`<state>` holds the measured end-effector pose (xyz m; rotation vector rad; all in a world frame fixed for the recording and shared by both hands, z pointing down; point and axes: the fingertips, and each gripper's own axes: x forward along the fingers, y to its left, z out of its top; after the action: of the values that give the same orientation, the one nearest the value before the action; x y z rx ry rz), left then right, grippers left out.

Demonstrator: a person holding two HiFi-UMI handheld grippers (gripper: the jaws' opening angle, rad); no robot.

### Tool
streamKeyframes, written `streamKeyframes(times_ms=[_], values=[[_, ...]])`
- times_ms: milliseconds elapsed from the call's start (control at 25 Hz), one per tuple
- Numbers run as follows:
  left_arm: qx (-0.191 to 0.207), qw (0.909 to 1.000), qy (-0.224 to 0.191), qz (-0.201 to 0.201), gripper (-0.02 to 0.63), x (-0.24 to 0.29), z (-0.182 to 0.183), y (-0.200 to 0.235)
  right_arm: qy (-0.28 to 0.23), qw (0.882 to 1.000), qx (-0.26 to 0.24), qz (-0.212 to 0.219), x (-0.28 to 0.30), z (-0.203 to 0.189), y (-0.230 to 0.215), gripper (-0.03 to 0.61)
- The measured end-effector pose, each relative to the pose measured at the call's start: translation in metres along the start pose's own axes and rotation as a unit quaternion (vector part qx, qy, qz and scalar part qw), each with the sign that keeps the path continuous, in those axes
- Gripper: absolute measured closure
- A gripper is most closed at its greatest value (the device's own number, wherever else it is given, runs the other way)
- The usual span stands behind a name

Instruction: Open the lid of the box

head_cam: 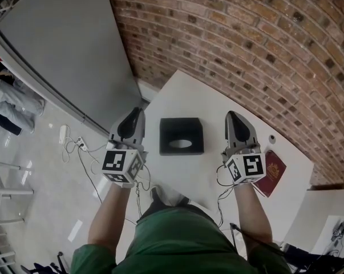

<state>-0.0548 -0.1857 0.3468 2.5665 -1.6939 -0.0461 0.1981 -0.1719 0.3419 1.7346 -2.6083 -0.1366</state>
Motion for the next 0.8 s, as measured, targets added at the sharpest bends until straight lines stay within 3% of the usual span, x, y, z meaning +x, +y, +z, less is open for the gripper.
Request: streamKeyframes(times_ms=[800], values=[[-0.002, 0.9999, 0.0, 0.011, 0.577, 0.0009, -0.0006, 0.0021, -0.005, 1.0, -0.007, 0.029, 0.001, 0.004, 0.0044, 0.577]])
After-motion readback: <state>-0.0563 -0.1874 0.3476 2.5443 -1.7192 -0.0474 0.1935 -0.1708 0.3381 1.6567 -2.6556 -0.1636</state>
